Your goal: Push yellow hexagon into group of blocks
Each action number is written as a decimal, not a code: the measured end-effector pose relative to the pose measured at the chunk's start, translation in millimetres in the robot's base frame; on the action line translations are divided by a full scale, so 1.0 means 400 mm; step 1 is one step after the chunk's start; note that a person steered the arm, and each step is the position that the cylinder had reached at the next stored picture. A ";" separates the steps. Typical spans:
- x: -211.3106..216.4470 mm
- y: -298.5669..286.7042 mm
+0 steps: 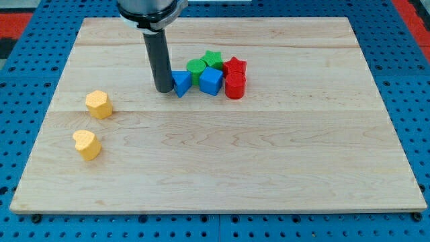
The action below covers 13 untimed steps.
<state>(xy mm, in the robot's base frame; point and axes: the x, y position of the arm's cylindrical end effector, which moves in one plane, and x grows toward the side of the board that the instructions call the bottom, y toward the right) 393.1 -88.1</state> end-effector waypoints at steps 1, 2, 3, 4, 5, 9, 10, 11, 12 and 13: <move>0.000 0.012; -0.024 -0.099; -0.059 -0.226; -0.035 -0.360; 0.054 -0.424; 0.129 -0.085; 0.149 -0.017; 0.200 -0.016; 0.213 0.003; 0.213 0.088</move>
<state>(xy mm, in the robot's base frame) 478.2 -53.0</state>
